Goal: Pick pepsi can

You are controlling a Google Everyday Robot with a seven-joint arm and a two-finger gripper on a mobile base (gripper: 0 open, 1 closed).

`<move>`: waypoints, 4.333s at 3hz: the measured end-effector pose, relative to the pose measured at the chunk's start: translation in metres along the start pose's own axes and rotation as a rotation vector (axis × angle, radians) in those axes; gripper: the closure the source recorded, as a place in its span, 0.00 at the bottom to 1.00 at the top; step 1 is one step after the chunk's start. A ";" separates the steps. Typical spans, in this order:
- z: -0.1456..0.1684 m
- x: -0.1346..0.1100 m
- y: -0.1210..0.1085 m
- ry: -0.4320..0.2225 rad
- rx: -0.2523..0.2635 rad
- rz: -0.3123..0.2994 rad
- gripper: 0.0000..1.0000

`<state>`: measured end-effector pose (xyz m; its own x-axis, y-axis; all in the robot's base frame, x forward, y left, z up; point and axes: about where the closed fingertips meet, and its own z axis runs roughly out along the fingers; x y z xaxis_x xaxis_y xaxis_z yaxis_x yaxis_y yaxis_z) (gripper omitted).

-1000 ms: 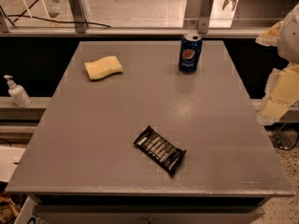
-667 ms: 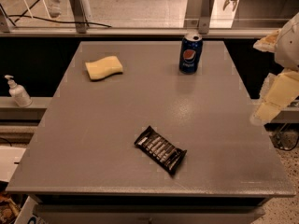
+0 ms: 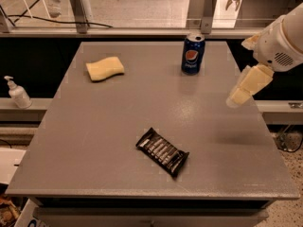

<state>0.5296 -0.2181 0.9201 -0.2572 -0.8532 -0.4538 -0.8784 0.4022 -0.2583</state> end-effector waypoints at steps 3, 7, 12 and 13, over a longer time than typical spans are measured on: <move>0.067 -0.027 -0.062 -0.174 0.004 0.127 0.00; 0.118 -0.036 -0.101 -0.380 0.023 0.242 0.00; 0.157 -0.082 -0.111 -0.570 -0.057 0.347 0.53; 0.155 -0.081 -0.111 -0.578 -0.057 0.352 0.75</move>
Offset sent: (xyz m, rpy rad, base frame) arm 0.1306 0.0257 -0.0352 0.3167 -0.0704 -0.1023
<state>0.7101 -0.1422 0.8530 -0.2891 -0.3537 -0.8895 -0.8058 0.5916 0.0267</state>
